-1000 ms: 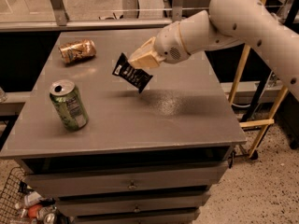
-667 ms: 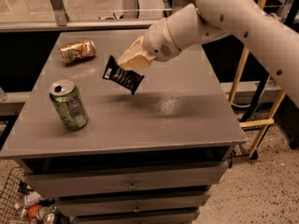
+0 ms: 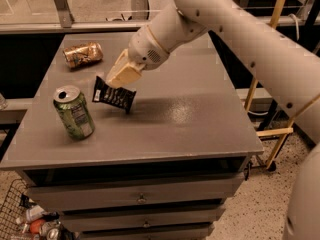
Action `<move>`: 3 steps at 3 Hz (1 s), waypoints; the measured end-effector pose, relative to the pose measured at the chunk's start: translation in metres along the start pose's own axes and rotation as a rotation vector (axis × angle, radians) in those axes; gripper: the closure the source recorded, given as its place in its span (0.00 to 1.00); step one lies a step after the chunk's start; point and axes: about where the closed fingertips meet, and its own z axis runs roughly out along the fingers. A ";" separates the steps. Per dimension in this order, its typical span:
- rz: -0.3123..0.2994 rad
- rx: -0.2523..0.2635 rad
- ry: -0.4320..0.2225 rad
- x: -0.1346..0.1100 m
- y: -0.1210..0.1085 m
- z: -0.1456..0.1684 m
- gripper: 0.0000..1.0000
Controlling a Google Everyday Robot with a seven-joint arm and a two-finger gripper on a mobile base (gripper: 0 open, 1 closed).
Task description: Move rxbar chocolate near green can
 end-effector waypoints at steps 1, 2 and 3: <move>0.011 -0.097 0.011 0.004 0.002 0.029 1.00; 0.044 -0.157 0.012 0.012 0.001 0.051 1.00; 0.043 -0.159 0.012 0.011 0.001 0.053 0.82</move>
Offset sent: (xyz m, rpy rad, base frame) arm -0.0021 0.0397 -0.0623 -0.0478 0.2002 0.1109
